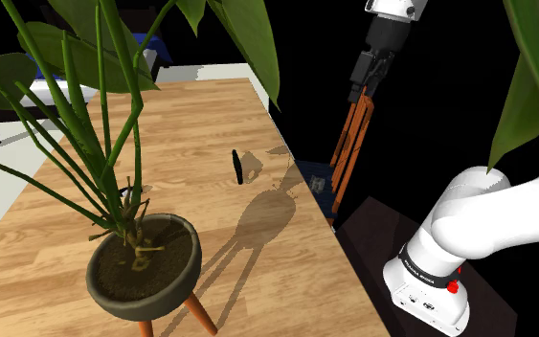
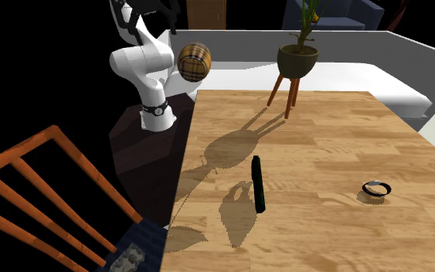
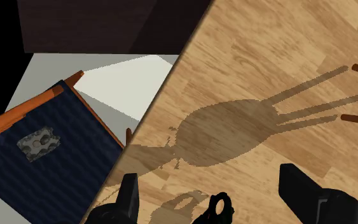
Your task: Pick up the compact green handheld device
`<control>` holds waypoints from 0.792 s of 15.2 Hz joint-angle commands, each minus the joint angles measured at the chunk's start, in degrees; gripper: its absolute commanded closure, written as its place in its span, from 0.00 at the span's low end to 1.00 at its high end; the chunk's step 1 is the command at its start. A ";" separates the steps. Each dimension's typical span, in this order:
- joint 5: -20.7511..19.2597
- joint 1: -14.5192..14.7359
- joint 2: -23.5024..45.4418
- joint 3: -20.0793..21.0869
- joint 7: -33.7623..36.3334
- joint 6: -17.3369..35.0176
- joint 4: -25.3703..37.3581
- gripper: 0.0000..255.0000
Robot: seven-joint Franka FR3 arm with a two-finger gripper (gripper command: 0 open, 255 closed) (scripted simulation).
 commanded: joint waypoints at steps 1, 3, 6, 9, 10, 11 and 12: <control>0.00 0.00 0.00 0.00 0.00 0.00 0.00 0.00; 0.84 -0.17 1.94 2.03 2.77 3.53 -1.33 0.00; 1.87 -0.42 5.52 4.99 6.89 8.80 -2.65 0.00; 2.53 -0.71 9.86 7.83 11.02 13.97 -3.16 0.00; 2.66 -0.83 11.46 8.75 12.41 15.65 -3.15 0.00; 2.74 -0.96 13.13 9.65 13.80 17.30 -3.05 0.00; 2.75 -1.11 14.87 10.54 15.21 18.93 -2.85 0.00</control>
